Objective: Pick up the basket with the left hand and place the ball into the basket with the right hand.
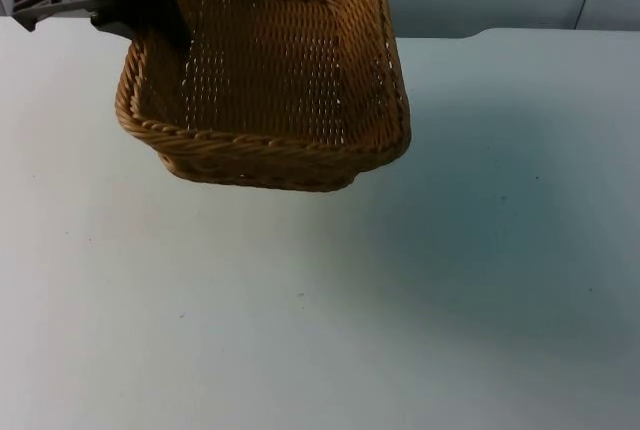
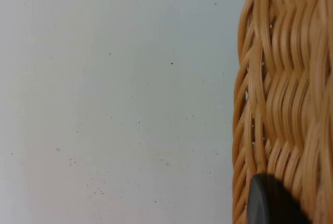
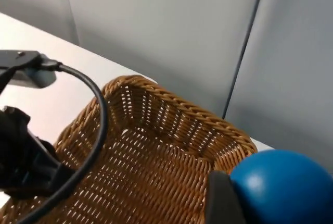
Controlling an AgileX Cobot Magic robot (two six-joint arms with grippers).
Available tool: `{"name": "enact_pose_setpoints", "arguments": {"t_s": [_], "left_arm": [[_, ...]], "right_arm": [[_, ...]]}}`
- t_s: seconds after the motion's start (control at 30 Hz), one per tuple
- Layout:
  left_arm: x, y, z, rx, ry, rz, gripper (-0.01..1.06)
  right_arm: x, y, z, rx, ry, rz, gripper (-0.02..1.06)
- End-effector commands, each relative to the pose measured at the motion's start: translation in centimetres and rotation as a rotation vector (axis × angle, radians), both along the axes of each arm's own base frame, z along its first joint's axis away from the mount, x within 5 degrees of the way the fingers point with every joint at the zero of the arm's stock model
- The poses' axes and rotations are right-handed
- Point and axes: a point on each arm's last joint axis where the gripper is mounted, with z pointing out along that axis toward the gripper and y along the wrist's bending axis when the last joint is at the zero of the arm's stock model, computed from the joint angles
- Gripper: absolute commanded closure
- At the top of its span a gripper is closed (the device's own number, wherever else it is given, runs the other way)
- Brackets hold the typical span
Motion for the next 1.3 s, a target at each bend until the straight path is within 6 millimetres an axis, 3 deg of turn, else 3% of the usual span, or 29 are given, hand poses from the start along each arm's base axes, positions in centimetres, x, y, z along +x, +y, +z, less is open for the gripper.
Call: {"name": "enact_pose_setpoints", "arguments": {"t_s": [0.0,0.4,0.67,1.03,1.27], "left_arm": [[0.1,-0.1,0.5,-0.018,-0.023,0.012,1.05],[0.1,-0.1,0.5,-0.011,-0.034,-0.002,1.05],[0.2,-0.1,0.4,-0.011,-0.04,0.001,1.05],[0.5,0.7,0.5,-0.015,-0.045,0.025,1.05],[0.5,0.9,0.5,-0.018,-0.044,0.03,1.05]], "right_arm": [[0.1,0.5,-0.3,-0.031,-0.011,0.027,1.05],[1.8,3.2,-4.0,-0.054,0.0,0.106,1.05],[3.0,5.7,-9.4,-0.08,0.108,0.162,1.05],[3.9,6.4,-13.7,-0.123,0.211,0.162,1.05],[4.1,6.7,-15.2,-0.122,0.246,0.157,1.05]]}}
